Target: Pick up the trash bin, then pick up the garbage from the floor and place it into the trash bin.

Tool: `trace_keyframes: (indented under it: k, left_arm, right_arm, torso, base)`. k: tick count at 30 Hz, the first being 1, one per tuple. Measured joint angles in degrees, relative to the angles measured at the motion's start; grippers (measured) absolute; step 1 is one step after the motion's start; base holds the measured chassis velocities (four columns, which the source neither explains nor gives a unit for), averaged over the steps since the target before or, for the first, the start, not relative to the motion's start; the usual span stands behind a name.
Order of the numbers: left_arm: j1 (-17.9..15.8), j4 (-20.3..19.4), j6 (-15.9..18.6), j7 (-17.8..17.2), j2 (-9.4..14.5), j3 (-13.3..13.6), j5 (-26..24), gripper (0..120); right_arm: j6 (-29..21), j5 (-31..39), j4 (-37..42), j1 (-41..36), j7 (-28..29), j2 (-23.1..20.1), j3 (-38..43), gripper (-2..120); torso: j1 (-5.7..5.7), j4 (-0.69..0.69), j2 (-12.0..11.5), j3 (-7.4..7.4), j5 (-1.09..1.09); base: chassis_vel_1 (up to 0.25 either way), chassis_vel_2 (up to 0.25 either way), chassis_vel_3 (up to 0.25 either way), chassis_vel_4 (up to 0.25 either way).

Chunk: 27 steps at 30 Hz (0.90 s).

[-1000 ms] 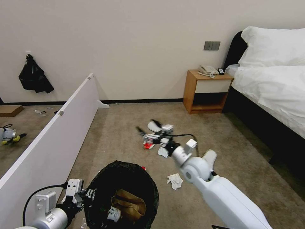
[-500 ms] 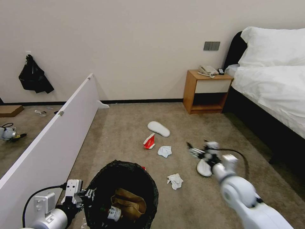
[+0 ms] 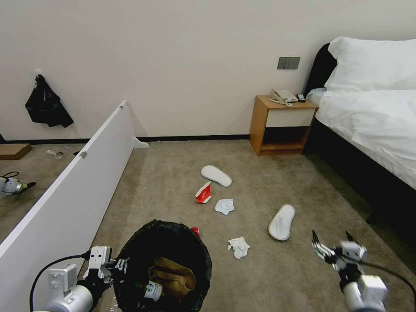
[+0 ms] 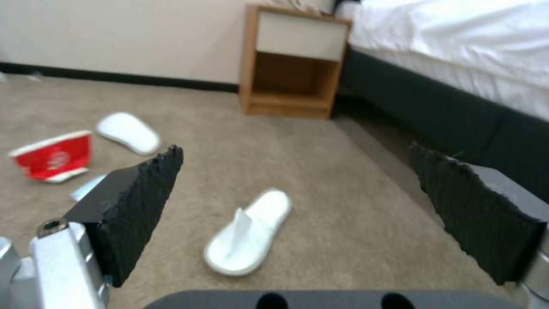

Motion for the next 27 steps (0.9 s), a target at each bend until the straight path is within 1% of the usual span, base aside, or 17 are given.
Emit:
trace_keyframes:
  k: [1,2,3,6,11,13,17,27]
  left_arm:
    - [0.39,0.02,-0.07,0.09,-0.23,-0.06,0.52,3]
    - [0.39,0.02,-0.07,0.09,-0.23,-0.06,0.52,3]
    - [0.55,0.02,-0.07,0.13,-0.37,-0.05,0.71,3]
    - [0.55,-0.08,-0.07,0.13,-0.32,-0.12,0.75,3]
    - [0.57,-0.22,-0.07,0.13,-0.14,-0.36,0.65,3]
    - [0.93,-0.33,-0.08,0.13,-0.44,-0.21,0.67,3]
    - [1.04,-0.44,-0.08,0.13,-0.8,0.13,0.85,3]
    - [1.05,-0.56,-0.08,0.14,-0.91,0.07,0.8,3]
  right_arm:
    - [2.72,-2.29,0.28,-2.67,-1.52,1.84,0.37,100]
    - [2.72,-2.29,0.28,-2.67,-1.52,1.84,0.37,100]
    - [4.12,-3.0,0.47,-4.01,-2.23,2.68,0.33,100]
    - [5.33,-3.7,1.0,-5.78,-3.09,3.6,0.09,100]
    - [6.21,-4.32,1.22,-6.49,-3.91,4.2,-0.07,100]
    - [7.49,-3.86,1.23,-6.76,-6.03,4.75,-0.26,100]
    - [8.39,-3.08,0.73,-6.79,-8.04,5.05,-0.33,100]
    - [8.44,-2.57,0.33,-6.31,-8.55,5.01,-0.57,100]
  torso:
    - [0.0,0.01,0.0,0.0,0.0]
    - [0.0,0.01,0.0,0.0,0.0]
    - [0.0,0.01,0.0,0.01,0.01]
    - [0.0,0.0,0.0,0.01,0.0]
    - [0.0,0.0,0.0,0.01,0.01]
    - [0.0,0.01,0.0,0.01,0.01]
    - [0.0,0.0,0.0,0.01,0.02]
    - [0.0,0.01,0.0,0.01,0.01]
  base:
    - [0.0,0.0,0.0,0.0]
    - [0.0,0.0,0.0,0.0]
    - [0.0,0.0,0.0,0.0]
    - [0.0,0.0,0.0,0.0]
    - [0.0,0.0,0.0,0.0]
    - [0.0,0.0,0.0,0.0]
    - [0.0,0.0,0.0,0.0]
    - [-0.018,0.015,0.011,-0.018]
